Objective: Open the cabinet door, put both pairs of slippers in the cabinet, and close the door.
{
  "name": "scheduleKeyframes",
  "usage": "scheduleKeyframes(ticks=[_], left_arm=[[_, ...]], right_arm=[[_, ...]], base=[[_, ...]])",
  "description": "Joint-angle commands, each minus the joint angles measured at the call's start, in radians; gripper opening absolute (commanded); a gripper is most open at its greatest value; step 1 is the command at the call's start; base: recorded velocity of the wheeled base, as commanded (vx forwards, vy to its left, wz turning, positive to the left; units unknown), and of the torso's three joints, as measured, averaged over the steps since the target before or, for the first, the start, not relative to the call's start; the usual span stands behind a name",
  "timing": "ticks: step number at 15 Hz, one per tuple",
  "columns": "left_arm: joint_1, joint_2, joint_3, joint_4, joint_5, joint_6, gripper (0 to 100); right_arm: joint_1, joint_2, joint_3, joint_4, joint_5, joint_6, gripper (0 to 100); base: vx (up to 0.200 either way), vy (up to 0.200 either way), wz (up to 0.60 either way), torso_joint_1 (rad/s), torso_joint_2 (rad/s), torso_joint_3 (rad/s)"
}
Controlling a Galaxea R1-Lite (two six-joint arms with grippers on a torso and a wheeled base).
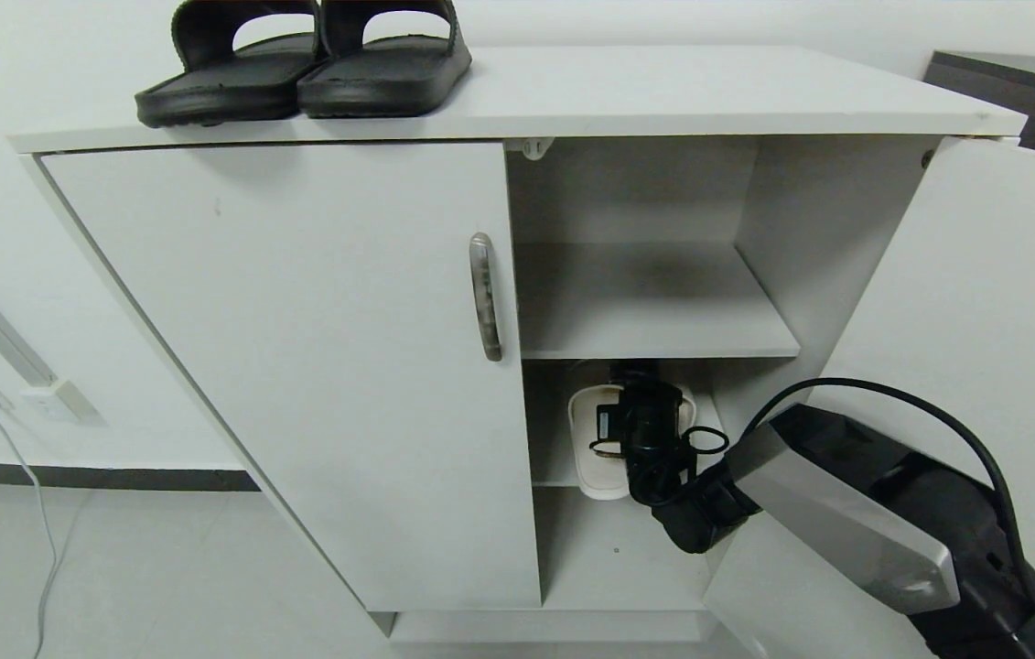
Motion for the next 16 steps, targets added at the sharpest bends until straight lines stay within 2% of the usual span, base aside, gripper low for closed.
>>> scheduleKeyframes(ticks=[1,7,16], left_arm=[[0.000,0.000,0.000,0.000,0.000,0.000,0],[0.000,0.000,0.000,0.000,-0.001,-0.007,0],[0.000,0.000,0.000,0.000,0.000,-0.007,0]], right_arm=[[-0.008,0.026,-0.034,0.001,-0.001,-0.007,0],[-0.029,0.069,-0.114,0.024,-0.011,-0.007,0],[-0.034,0.075,-0.117,0.041,-0.013,-0.006,0]], base=[[0.000,0.000,0.00,0.000,0.00,0.000],[0.000,0.000,0.00,0.000,0.00,0.000],[0.000,0.000,0.00,0.000,0.00,0.000]])
